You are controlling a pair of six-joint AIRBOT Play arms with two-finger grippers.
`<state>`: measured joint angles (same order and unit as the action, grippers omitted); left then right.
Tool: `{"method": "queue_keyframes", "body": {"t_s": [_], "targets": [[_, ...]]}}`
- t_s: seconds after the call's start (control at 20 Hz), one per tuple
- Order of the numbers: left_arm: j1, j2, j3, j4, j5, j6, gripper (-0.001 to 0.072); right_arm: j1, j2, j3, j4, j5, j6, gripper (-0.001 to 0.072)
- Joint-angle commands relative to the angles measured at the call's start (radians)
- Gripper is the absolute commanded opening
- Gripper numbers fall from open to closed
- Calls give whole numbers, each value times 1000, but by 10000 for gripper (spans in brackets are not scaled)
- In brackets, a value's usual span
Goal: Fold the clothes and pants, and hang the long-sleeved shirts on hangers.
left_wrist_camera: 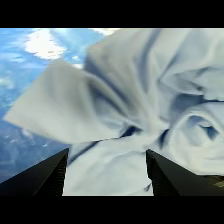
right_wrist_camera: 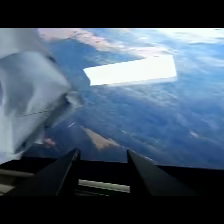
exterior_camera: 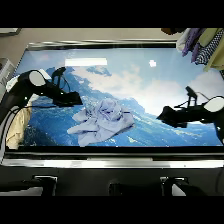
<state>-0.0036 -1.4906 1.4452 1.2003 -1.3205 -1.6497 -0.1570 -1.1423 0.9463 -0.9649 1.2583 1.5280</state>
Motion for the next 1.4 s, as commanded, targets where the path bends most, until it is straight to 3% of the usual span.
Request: {"method": "queue_keyframes", "body": {"t_s": [0.0, 0.45, 0.6, 0.65, 0.9, 1.15, 1.2, 1.25, 1.3, 1.35], "targets": [[92, 10, 0, 24, -68, 12, 547, 45, -211, -30, 274, -90, -270, 367], [207, 24, -22, 24, -96, 27, 548, 239, -402, -30, 266, -270, -286, 353], [299, 108, -213, -17, -47, 103, 549, 243, -402, -30, 267, -285, -293, 67], [338, 144, -318, -87, -11, 152, 549, 243, -402, -30, 267, -288, -299, 33], [387, 187, -717, -440, 166, 351, 548, 243, -395, -30, 270, -270, -297, 34], [277, 147, -798, -517, 315, 397, 548, 243, -365, -30, 269, -257, -292, 34], [261, 138, -798, -521, 336, 397, 517, 243, -357, -30, 270, -259, -285, 34], [250, 132, -798, -543, 354, 398, 367, 243, -348, -30, 270, -257, -282, 34], [249, 133, -794, -568, 361, 398, 105, 243, -335, -30, 270, -256, -277, 33], [254, 140, -778, -590, 360, 399, 19, 243, -314, -29, 269, -256, -274, 33]]}}
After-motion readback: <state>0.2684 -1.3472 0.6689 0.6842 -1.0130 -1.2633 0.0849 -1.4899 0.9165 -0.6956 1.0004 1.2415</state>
